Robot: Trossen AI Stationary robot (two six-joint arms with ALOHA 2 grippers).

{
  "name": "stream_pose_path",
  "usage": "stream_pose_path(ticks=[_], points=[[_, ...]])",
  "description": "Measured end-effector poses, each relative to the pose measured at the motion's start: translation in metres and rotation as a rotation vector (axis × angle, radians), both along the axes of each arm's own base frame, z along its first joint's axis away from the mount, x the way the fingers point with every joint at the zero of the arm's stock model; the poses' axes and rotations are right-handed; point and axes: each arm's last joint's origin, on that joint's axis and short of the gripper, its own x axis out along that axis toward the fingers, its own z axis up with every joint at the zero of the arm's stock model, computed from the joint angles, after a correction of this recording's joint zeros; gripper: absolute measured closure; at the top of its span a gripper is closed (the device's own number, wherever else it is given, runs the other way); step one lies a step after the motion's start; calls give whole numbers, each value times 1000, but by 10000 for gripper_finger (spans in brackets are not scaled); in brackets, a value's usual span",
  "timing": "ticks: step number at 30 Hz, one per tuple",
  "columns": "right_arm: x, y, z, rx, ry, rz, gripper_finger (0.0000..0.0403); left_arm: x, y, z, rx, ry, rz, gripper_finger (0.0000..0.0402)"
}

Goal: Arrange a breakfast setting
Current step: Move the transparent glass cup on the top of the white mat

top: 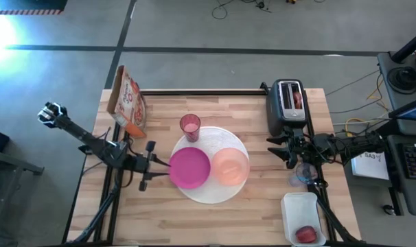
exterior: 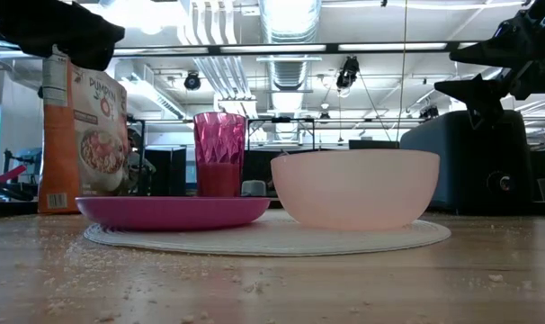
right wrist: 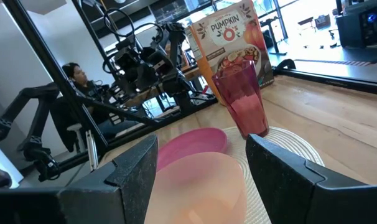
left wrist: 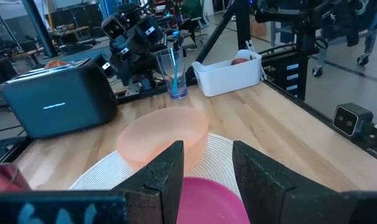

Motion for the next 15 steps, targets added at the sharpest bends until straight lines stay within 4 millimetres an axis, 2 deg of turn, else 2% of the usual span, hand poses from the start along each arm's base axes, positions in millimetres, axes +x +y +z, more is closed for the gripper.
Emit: stream_pose_path(ticks=[6, 15], points=[[0, 0, 1, 0, -8, -10, 170, -6, 5, 3, -3, -7, 34, 280], [0, 0, 2, 37, -26, -8, 170, -6, 10, 2, 19, -10, 179, 281]])
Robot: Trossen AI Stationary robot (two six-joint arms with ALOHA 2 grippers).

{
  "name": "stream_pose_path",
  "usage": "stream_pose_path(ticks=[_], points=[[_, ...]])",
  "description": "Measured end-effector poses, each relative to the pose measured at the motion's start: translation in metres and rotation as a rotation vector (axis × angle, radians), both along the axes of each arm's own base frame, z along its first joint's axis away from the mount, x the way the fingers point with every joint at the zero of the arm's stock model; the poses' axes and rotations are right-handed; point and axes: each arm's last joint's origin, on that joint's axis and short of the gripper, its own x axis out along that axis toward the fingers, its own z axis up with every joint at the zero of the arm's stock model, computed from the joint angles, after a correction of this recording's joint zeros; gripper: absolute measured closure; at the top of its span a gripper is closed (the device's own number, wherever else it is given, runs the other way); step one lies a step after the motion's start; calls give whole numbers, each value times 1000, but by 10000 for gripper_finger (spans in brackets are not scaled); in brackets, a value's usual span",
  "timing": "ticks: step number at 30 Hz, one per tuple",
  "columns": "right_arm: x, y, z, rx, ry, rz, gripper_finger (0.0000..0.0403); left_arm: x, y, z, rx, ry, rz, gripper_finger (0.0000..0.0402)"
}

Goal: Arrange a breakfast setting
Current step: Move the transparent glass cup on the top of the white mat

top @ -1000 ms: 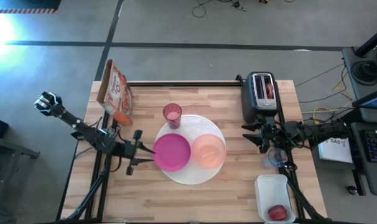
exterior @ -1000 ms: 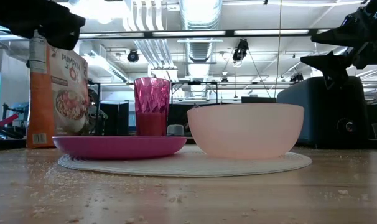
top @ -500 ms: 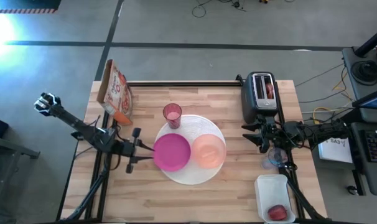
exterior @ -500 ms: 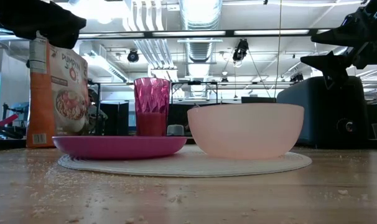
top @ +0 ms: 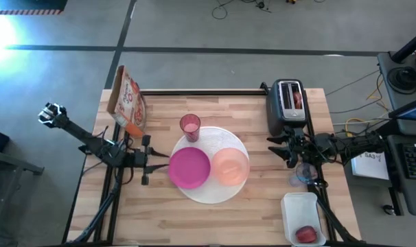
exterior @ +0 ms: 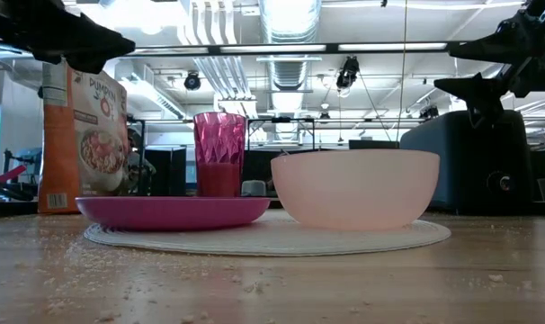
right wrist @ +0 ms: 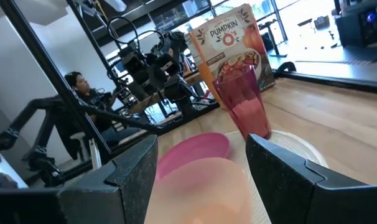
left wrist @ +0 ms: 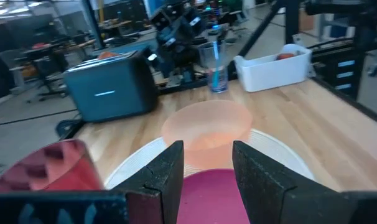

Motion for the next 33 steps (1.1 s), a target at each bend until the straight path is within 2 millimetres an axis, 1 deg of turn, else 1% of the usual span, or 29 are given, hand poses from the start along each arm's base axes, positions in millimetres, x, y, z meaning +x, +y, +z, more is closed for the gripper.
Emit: stream_pose_path(ticks=[5, 12, 16, 18, 21, 28, 31, 33], points=[[0, 0, 2, 49, -26, 2, 170, 1, 4, 0, -1, -3, 53, 281], [-4, -1, 22, 93, -240, -14, 170, 4, 10, 0, -41, -6, 110, 281], [-4, -1, 23, 144, -256, -9, 170, 4, 11, -1, -42, -5, 124, 281], [-4, -4, 23, 165, -259, -92, 170, 5, 12, -1, -41, -3, 127, 281], [-5, -8, 23, 266, -276, -209, 170, 5, 12, -1, -43, -2, 131, 281], [-7, -11, 24, 266, -299, -319, 170, 5, 13, -2, -41, 4, 138, 281], [-8, -11, 27, 280, -307, -314, 170, 5, 14, -2, -37, 11, 141, 281], [-10, -10, 36, 297, -335, -281, 170, 5, 14, -3, -36, 13, 142, 281]])
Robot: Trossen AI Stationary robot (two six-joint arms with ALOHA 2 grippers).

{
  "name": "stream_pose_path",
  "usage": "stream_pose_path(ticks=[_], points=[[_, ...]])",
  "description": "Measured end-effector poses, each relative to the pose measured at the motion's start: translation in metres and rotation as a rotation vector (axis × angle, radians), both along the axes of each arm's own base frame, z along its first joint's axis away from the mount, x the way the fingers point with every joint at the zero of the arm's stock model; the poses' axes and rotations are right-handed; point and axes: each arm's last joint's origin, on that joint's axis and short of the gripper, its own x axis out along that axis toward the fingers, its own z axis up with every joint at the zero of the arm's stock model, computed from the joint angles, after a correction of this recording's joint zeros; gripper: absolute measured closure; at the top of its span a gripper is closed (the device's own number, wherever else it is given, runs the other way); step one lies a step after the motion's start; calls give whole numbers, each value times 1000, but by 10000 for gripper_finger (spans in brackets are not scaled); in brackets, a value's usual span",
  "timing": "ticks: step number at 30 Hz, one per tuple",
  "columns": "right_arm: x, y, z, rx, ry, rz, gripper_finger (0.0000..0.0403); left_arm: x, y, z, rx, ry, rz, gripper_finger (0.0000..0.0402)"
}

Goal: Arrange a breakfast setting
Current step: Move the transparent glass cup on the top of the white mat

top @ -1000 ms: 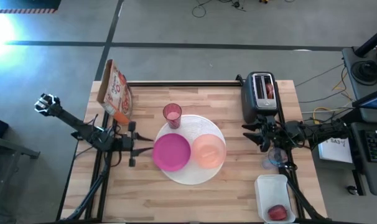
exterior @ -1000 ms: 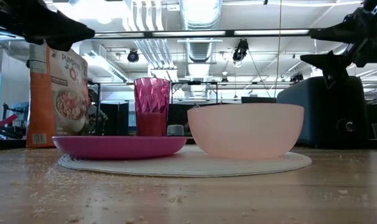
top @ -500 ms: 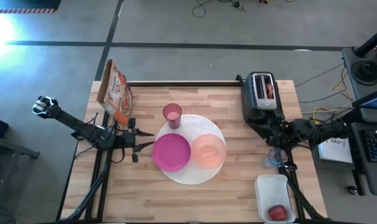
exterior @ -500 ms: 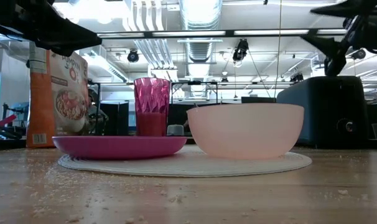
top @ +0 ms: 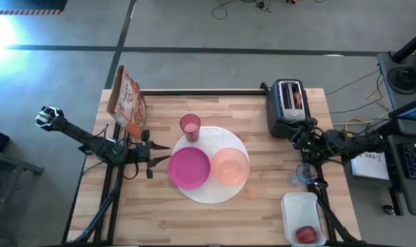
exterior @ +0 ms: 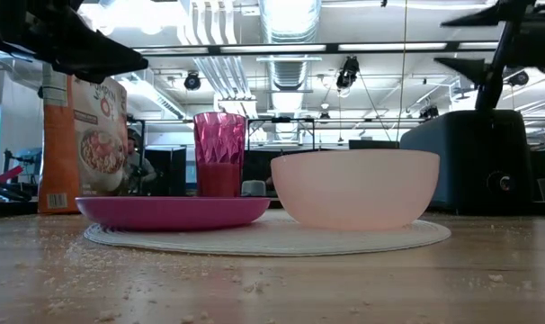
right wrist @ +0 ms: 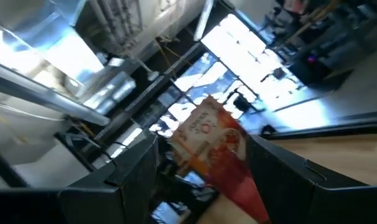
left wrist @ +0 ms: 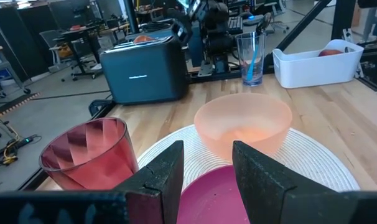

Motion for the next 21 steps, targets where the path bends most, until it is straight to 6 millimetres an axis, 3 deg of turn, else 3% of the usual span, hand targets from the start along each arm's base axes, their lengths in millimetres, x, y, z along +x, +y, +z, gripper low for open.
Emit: stream_pose_path(ticks=[4, 15, 18, 21], points=[[-3, 0, 17, 4, 28, 26, 170, 0, 0, -1, 3, 6, 0, 281], [0, 0, 57, 339, 553, -12, 170, 0, 0, -1, -23, 6, 3, 280], [7, 2, 70, 441, 682, -27, 170, 0, 0, -1, -24, 7, -4, 280], [28, 7, 82, 482, 851, -25, 170, 0, 0, -1, -24, 7, -4, 280]])
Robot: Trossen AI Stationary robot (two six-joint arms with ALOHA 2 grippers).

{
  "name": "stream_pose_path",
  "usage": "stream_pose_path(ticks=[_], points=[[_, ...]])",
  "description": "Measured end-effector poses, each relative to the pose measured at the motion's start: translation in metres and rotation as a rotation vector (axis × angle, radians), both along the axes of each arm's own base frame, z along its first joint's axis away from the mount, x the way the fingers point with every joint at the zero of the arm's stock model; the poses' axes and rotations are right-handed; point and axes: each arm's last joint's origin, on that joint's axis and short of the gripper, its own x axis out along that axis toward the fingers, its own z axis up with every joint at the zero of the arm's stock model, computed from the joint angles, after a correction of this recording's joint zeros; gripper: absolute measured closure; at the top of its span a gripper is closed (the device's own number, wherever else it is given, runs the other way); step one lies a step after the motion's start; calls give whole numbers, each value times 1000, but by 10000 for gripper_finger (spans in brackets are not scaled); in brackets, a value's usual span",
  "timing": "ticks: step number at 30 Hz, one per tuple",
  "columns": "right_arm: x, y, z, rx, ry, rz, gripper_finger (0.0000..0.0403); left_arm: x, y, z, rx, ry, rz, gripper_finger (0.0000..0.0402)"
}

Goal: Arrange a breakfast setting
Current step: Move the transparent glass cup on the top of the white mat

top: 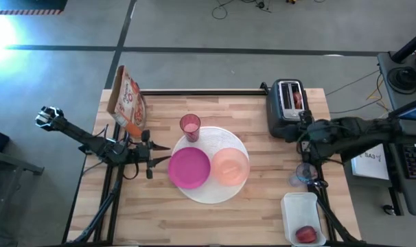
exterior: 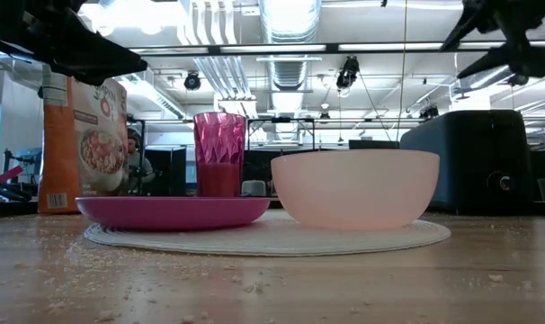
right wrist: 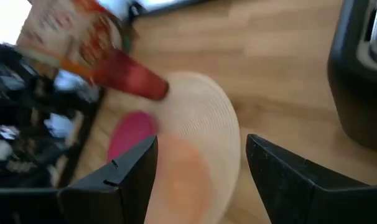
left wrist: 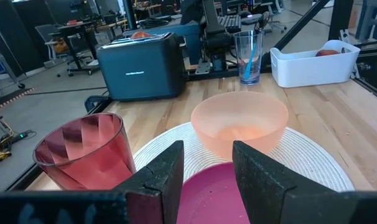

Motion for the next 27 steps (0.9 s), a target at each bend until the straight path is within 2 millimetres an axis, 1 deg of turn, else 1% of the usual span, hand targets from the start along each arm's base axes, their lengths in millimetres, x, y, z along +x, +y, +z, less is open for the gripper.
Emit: stream_pose_path(ticks=[1, 4, 7, 11, 15, 20, 22, 27], points=[[7, 2, 5, 13, 48, 13, 170, 0, 0, 0, 0, 0, 0, 280], [18, 5, 23, 50, 156, 38, 170, 0, 0, 0, 0, 2, -7, 280], [22, 7, 37, 131, 286, 12, 170, 0, -1, 0, -3, 5, -27, 280], [24, 11, 47, 281, 432, -50, 170, 0, -1, -2, -3, 18, -53, 280], [31, 15, 50, 409, 484, -87, 170, 0, -2, -3, -1, 32, -74, 280], [39, 23, 44, 550, 556, -85, 170, -2, -2, -5, 4, 62, -103, 280], [42, 28, 42, 588, 580, -95, 170, -4, -1, -6, -3, 75, -102, 280], [42, 41, 39, 642, 618, -119, 170, -11, 2, -6, -21, 92, -98, 280]])
